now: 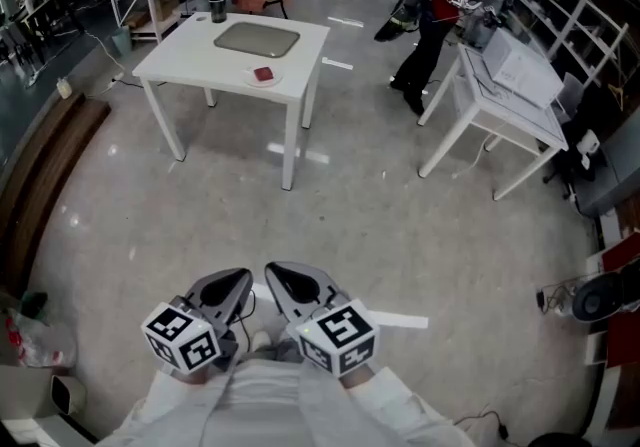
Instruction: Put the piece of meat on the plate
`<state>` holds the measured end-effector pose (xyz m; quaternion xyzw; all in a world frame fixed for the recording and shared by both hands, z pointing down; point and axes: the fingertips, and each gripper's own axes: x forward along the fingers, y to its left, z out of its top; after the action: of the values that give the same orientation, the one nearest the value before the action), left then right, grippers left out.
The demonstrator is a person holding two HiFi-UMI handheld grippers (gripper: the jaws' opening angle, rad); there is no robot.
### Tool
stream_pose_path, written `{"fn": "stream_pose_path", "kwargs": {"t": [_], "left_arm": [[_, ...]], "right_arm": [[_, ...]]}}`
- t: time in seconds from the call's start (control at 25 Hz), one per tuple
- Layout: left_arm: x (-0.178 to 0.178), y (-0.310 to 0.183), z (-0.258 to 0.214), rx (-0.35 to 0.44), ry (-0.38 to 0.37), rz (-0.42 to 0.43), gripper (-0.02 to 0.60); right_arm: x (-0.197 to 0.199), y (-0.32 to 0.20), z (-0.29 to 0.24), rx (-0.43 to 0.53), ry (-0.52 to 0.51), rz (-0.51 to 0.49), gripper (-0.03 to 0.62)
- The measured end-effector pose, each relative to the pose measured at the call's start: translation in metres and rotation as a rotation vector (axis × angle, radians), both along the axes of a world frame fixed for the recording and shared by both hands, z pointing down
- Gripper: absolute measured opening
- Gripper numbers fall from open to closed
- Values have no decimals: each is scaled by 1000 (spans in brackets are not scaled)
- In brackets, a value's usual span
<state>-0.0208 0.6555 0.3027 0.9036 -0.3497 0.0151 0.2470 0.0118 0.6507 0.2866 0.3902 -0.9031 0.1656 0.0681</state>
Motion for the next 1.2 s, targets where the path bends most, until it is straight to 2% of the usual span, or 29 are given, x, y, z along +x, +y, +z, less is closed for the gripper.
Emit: {"fn": "stream_pose_path", "kwargs": {"t": [0.08, 0.28, 0.8, 1.2], "left_arm": [[0, -1, 1, -2, -1, -4, 9], [0, -6, 2, -11, 3, -28, 9], [11, -18, 14, -27, 1, -115, 10], [-3, -74, 25, -55, 9, -151, 9]], "right_arm": [[3, -2, 2, -3, 11, 15, 14], [14, -7, -1, -2, -38, 56, 15], [33, -14, 11, -24, -28, 18, 15], [47, -66, 21, -41, -41, 66, 15]]}}
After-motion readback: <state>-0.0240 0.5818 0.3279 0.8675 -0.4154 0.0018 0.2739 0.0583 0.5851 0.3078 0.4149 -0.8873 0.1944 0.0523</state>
